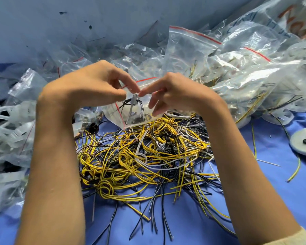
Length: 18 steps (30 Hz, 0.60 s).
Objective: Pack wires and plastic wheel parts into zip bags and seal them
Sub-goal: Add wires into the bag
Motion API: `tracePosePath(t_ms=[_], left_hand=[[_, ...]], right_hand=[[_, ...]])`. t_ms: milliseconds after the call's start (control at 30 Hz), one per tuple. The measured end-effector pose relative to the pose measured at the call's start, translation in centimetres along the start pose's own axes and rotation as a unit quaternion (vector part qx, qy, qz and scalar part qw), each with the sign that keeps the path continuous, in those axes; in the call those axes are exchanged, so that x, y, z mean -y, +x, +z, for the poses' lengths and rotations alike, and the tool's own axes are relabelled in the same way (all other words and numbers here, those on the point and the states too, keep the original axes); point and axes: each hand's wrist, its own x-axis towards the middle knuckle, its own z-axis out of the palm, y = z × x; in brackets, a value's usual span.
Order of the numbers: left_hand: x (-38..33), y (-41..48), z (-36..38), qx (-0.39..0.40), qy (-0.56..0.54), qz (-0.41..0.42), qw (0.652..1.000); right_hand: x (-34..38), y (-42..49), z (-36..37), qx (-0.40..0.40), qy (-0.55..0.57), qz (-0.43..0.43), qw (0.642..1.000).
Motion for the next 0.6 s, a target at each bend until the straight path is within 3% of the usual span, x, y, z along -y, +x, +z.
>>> tracePosePath(t_ms=[133, 267, 400, 467, 600], left_hand=[[-0.8, 0.5, 0.7, -0.056, 0.003, 0.019, 0.998], [-1.5, 1.1, 1.1, -0.108, -0.042, 0.026, 0.993], [-3.4, 1.3, 1.8, -0.112, -0.161, 0.044, 0.980], [-4.2, 1.4, 2.4, -0.083, -0.218, 0.067, 0.970], [-3.8, 1.3, 2.7, 0.065, -0.315, 0.132, 0.938]], right_hand=[[0.2, 0.7, 0.5, -0.011, 0.073, -0.018, 0.997], [-0.2, 1.6, 1.2, 0.061, -0.108, -0.017, 0.992], [-0.5, 1.5, 1.4, 0.074, -0.140, -0.013, 0.987], [-0.4, 0.8, 0.9, 0.074, -0.107, -0.009, 0.991], [-1.3, -0.2, -0.4, 0.051, -0.037, 0.000, 0.998]])
